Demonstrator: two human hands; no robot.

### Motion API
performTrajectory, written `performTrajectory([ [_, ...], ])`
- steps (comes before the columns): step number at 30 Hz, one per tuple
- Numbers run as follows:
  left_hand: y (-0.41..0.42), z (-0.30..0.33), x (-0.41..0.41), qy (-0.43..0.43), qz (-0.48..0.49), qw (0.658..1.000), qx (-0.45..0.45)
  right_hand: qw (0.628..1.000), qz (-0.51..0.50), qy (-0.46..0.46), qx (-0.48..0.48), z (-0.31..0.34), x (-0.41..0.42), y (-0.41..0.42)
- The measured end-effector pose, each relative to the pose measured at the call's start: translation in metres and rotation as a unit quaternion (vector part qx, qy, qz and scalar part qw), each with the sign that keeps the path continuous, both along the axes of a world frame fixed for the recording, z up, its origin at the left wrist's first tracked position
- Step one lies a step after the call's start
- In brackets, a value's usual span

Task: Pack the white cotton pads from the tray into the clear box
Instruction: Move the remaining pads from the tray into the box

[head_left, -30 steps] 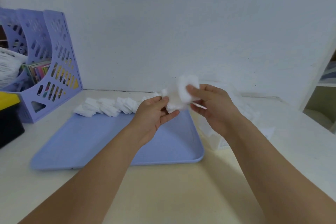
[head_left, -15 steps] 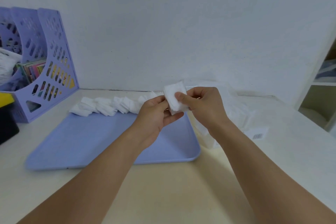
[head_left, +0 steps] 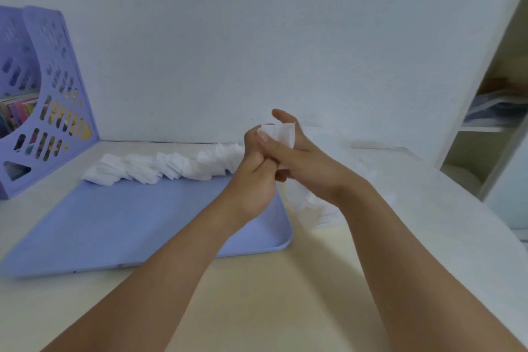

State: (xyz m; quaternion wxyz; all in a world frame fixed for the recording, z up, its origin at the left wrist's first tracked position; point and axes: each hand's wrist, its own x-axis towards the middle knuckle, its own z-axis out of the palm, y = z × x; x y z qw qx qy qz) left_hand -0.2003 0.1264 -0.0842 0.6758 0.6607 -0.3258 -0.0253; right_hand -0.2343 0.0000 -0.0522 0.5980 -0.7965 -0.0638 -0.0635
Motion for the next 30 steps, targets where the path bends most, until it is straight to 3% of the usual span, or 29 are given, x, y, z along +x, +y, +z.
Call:
performTrajectory([
  [6,-0.019,0.020,0.004,0.014,-0.057,0.998,0.015,0.999,-0.018,-0.032,0.031,0.010,-0.009,-0.030],
  [12,-0.025,-0.002,0.017,-0.037,0.046,0.997,0.055,0.991,-0.125,-0.032,0.033,0.004,-0.010,-0.051],
  [15,-0.018,-0.019,0.025,-0.128,0.115,0.977,0.129,0.966,-0.250,-0.060,0.038,0.005,-0.008,-0.048],
  [17,-0.010,-0.026,0.028,-0.145,0.124,0.966,0.172,0.956,-0.285,-0.068,0.027,0.008,-0.007,-0.046],
  [20,-0.005,-0.035,0.025,-0.144,0.096,0.957,0.231,0.962,-0.269,-0.043,0.028,0.008,-0.006,-0.046],
  [26,-0.004,-0.037,0.023,-0.193,0.078,0.934,0.290,0.989,-0.094,0.043,0.109,0.014,-0.014,-0.051],
  [30,-0.006,-0.036,0.016,-0.202,0.061,0.939,0.272,0.991,-0.112,0.067,0.044,0.013,-0.014,-0.053],
])
